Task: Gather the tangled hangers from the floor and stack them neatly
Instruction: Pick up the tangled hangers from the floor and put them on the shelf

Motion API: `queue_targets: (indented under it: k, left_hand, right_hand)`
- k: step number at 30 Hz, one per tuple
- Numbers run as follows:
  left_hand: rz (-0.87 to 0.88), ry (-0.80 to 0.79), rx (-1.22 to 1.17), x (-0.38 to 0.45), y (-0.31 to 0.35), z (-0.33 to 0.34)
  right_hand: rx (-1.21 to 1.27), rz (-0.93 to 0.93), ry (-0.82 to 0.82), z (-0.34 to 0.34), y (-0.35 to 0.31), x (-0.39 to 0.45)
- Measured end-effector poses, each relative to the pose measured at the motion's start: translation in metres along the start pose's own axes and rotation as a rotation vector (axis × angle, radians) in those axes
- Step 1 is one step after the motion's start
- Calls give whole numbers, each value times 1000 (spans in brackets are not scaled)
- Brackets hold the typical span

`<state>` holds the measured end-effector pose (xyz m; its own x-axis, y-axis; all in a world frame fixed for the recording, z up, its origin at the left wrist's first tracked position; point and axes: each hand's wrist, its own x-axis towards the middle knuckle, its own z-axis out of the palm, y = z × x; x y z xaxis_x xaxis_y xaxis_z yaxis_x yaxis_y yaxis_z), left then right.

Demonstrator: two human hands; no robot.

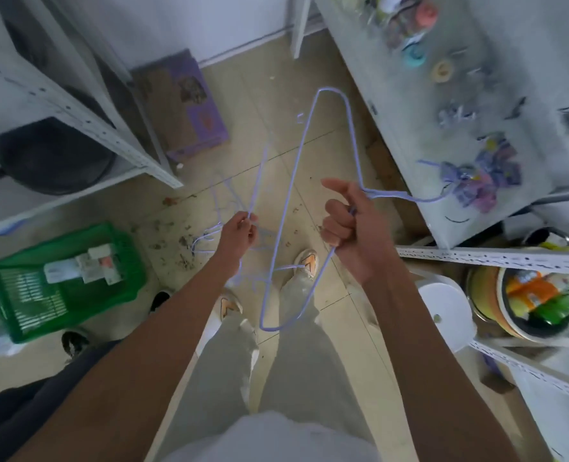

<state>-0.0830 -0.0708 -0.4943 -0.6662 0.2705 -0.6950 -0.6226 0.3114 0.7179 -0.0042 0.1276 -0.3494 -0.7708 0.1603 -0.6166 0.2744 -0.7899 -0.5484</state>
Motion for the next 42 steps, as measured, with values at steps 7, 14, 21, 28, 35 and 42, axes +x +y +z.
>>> queue_targets:
  k: [7,14,21,28,35,42]
  left_hand:
    - [-5,47,-71,-4,40,23]
    - [-24,46,-12,53,16,31]
    - [-198,283,-296,118,-40,3]
    - [-195,160,-227,100,-41,-23]
    - [-115,19,-101,43,53,-15]
    - [5,-123,-4,-6,172,42]
  right_hand:
    - [2,-139,128,-42,-20,-35]
    - [-138,-17,360,-109,27,14]
    - [-247,195,476,-163,114,80]
    - [-408,208,581,-161,138,95]
    - [-452,21,623,-104,47,68]
    - [-376,-285,583,-37,-44,20]
